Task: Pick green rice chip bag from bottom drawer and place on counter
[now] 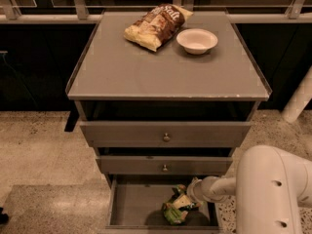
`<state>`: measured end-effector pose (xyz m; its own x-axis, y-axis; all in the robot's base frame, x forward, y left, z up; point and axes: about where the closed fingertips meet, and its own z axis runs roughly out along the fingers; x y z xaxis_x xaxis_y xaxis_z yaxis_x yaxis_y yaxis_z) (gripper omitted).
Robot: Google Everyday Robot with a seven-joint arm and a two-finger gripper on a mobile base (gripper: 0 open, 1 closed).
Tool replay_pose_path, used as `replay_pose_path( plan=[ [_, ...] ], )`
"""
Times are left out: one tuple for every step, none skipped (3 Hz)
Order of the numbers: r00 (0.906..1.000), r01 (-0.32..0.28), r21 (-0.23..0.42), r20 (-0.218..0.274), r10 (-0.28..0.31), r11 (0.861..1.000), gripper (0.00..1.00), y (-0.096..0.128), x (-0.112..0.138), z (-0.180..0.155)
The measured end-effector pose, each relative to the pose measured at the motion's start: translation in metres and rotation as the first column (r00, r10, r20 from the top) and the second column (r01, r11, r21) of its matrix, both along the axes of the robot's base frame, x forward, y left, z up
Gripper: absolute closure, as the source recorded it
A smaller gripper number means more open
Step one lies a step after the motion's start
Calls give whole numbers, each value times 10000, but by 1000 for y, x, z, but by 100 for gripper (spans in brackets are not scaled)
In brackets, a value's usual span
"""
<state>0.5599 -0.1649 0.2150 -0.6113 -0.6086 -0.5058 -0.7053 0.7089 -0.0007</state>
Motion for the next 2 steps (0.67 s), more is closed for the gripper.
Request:
replay_pose_path(
  plan=[
    [9983, 588, -366, -31, -590, 9976, 0, -27, 22, -13],
    [9910, 1266, -453, -390, -1284, 9909, 0, -54, 28, -26]
  ],
)
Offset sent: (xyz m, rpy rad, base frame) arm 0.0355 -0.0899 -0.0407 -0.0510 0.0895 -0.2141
